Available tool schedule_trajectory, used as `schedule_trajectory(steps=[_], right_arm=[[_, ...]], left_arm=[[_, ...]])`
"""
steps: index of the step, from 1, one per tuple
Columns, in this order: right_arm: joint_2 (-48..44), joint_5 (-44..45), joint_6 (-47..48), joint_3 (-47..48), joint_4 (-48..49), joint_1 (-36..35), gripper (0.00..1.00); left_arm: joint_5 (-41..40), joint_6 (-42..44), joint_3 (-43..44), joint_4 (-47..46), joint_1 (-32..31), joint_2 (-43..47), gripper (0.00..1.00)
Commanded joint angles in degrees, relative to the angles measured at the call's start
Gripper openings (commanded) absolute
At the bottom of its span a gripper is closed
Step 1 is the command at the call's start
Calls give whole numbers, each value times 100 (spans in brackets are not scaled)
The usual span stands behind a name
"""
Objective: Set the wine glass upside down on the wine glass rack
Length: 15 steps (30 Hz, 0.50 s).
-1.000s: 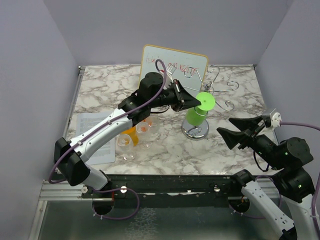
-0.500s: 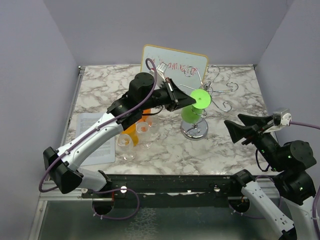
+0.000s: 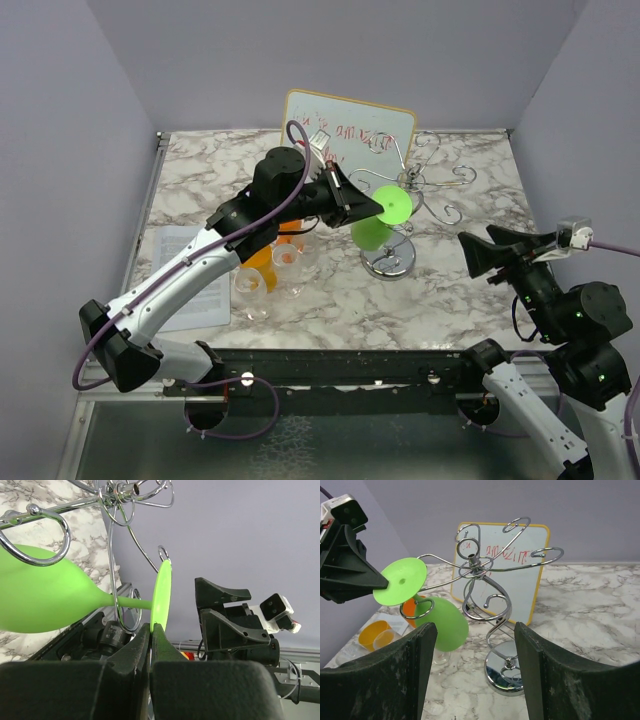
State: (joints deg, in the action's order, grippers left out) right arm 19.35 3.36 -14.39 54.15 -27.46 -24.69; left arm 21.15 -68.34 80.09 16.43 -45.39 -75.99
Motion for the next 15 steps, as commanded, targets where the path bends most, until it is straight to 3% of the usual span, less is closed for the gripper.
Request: schedule_trajectory(steps=[1, 7, 15], right_arm=[[-90, 333, -123, -46, 61, -19, 69], [-57, 731, -257, -70, 6, -20, 69], [79, 1077, -353, 23, -146, -16, 69]], left_arm=[[191, -18, -47, 13, 22, 141, 0], [819, -92, -82, -203, 17, 21, 0], [1039, 101, -194, -252, -2, 43, 0]])
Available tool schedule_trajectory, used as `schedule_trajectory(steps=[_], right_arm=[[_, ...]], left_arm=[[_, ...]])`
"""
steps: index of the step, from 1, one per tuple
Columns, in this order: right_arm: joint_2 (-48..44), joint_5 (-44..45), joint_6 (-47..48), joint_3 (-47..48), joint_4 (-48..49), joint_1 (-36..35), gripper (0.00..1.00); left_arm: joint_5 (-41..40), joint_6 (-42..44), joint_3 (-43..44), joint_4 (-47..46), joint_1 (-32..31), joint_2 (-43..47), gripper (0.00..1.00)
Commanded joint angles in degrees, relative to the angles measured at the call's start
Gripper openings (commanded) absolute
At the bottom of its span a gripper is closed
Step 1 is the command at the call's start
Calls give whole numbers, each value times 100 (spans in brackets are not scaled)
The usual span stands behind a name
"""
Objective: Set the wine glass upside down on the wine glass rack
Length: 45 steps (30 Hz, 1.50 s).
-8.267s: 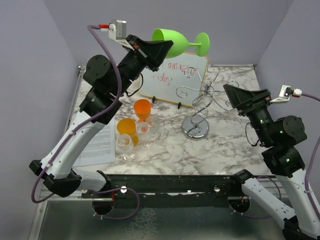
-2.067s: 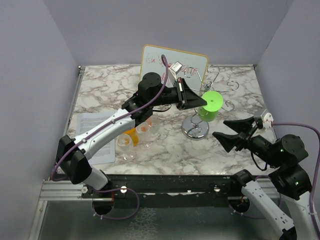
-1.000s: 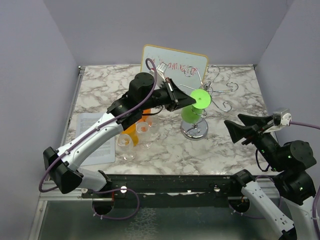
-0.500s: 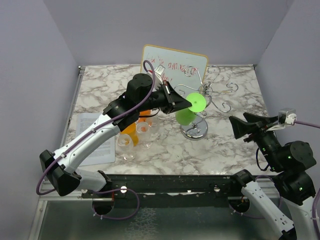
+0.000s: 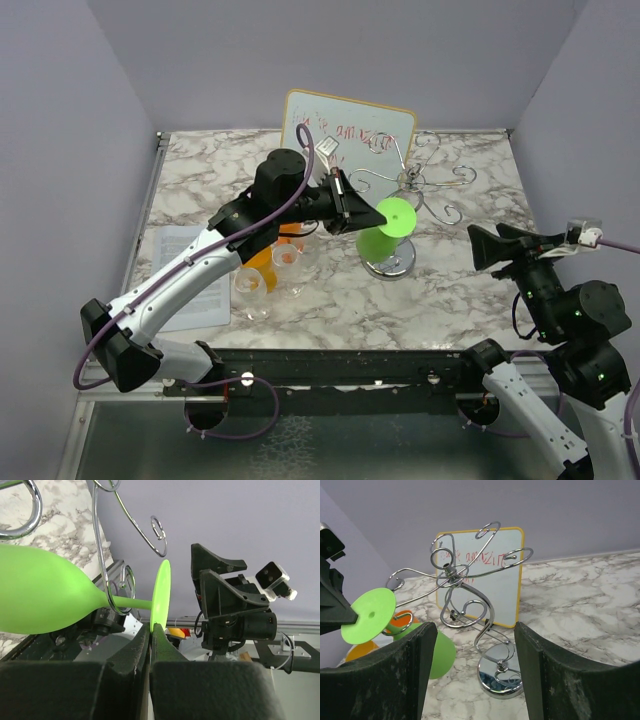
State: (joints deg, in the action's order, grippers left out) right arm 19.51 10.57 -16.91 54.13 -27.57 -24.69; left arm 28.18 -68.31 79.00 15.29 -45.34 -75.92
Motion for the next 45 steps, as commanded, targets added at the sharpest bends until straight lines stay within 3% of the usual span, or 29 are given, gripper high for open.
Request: schedule_trajectory(steps=[1, 5, 8, 11, 25, 34, 39, 45], right_arm=[[65, 369, -121, 28, -138, -26, 69], [24, 431, -170, -14, -91, -18, 69], [-5, 461, -214, -39, -82, -19, 69], [-56, 462, -280, -51, -90, -18, 69], [-150, 452, -404, 95, -189, -17, 69], [-176, 495, -787, 287, -797, -19, 72], [-400, 718, -1225, 287, -1221, -16, 72], [-599, 1079, -2092, 99, -1892, -13, 68]], left_arm=[[344, 116, -83, -141, -21, 8, 0], [226, 307, 10, -141, -116, -78, 0], [-43, 527, 106, -149, -160, -127, 14], [-127, 653, 156, -142, -168, -210, 23], [124, 1345, 341, 200, -163, -143, 73], [352, 2265, 69, 604, 66, 310, 81], [-382, 3101, -323, 1023, 374, 1027, 90], [-2564, 4139, -640, 1908, 467, 1562, 99]])
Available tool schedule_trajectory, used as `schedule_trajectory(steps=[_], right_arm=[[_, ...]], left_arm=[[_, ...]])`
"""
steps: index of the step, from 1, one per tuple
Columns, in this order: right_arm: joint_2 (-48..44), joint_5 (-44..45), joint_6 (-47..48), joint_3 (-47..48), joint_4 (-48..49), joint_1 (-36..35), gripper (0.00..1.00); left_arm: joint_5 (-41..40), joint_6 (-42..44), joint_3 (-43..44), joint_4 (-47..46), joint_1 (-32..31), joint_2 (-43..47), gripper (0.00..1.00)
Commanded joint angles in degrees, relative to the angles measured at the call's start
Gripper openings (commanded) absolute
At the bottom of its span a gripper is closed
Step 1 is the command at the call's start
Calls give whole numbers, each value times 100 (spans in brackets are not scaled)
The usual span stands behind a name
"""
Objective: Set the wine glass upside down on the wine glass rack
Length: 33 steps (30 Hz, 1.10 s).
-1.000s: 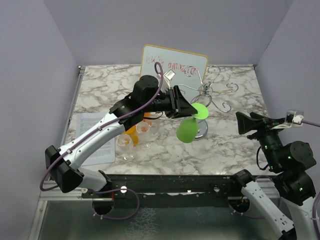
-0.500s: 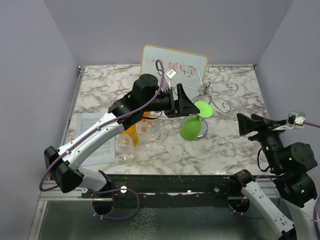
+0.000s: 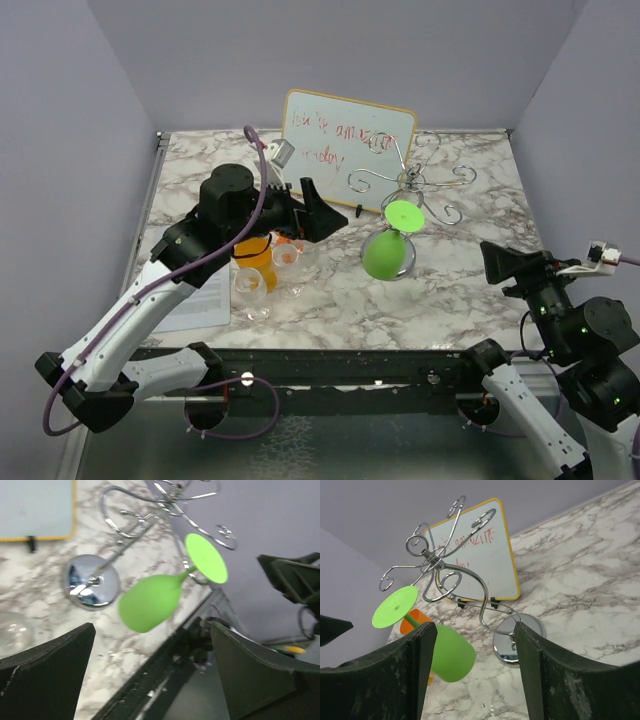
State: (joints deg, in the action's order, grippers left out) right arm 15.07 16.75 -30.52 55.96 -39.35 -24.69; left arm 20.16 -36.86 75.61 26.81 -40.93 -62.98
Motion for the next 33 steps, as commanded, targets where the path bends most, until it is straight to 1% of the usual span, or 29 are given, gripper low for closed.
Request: schedule_trajectory(steps=[1, 5, 8, 9, 11, 16, 21, 23, 25, 27, 30, 33], right_arm=[[-192, 509, -901, -122, -833, -21, 68], [-387, 615, -1422, -425, -1086, -14, 66], [-419, 735, -1836, -661, -1320, -16, 64], [-410, 767, -1962, -741, -1389, -18, 64], [-371, 798, -2223, -890, -1497, -24, 63], [-209, 770, -2643, -1231, -1567, -14, 61], [-57, 764, -2860, -1474, -1567, -16, 61], [-19, 746, -2923, -1543, -1533, -21, 61], [12, 725, -2976, -1618, -1523, -13, 61], [18, 719, -3039, -1679, -1516, -18, 61], [12, 690, -3102, -1758, -1514, -17, 61], [-4, 672, -3141, -1816, -1497, -16, 61]], left_arm=[[-2030, 1111, -381, 805, 30, 306, 99], [-2651, 1395, -680, 868, 30, 362, 98], [-3190, 1488, -929, 855, 29, 327, 84], [-3345, 1504, -1005, 845, 26, 297, 80], [-3485, 1523, -1112, 815, 28, 236, 77], [-3245, 1405, -1324, 798, 28, 146, 73], [-2989, 1262, -1437, 866, 23, 294, 73], [-2906, 1233, -1431, 963, 24, 222, 68], [-2777, 1185, -1419, 1056, 28, 97, 58], [-2659, 1081, -1403, 1154, 28, -41, 51], [-2432, 991, -1396, 1214, 30, -131, 45], [-2425, 956, -1334, 1357, 37, -205, 38]])
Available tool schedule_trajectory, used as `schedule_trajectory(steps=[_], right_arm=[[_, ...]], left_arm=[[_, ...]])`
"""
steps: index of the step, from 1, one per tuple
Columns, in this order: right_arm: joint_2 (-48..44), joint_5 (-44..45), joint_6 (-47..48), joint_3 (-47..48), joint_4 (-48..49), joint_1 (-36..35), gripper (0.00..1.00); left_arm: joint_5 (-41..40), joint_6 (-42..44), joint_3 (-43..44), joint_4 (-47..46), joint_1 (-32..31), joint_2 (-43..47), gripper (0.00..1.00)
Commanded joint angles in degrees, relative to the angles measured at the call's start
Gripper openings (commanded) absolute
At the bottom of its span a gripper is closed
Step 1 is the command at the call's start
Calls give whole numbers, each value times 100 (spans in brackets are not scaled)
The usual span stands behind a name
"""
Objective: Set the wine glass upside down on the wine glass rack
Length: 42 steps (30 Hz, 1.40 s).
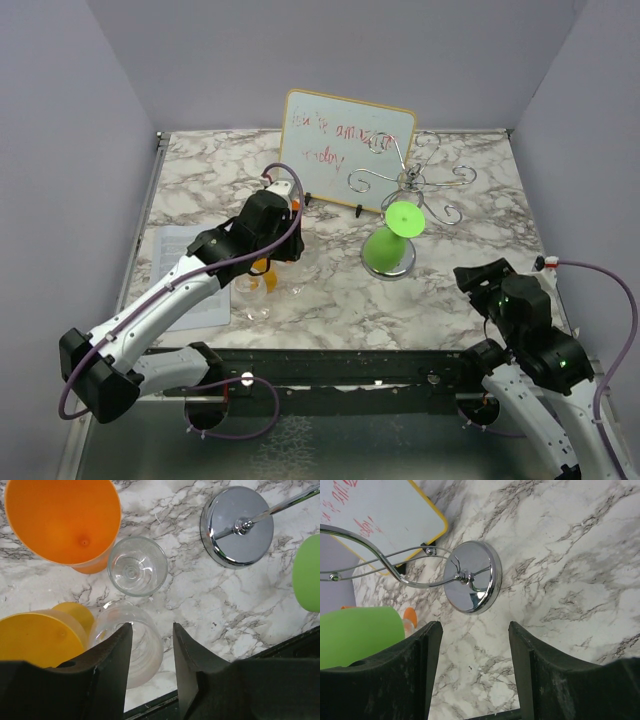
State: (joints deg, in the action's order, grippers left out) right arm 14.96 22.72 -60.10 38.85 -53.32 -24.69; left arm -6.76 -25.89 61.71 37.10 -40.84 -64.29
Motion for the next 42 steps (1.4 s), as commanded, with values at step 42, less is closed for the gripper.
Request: schedule_trajectory(steps=[42], right_arm=[[-334, -2098, -3075, -1044, 320, -15, 60]], left_arm=[[2640, -370, -833, -1698, -777, 1086, 0]])
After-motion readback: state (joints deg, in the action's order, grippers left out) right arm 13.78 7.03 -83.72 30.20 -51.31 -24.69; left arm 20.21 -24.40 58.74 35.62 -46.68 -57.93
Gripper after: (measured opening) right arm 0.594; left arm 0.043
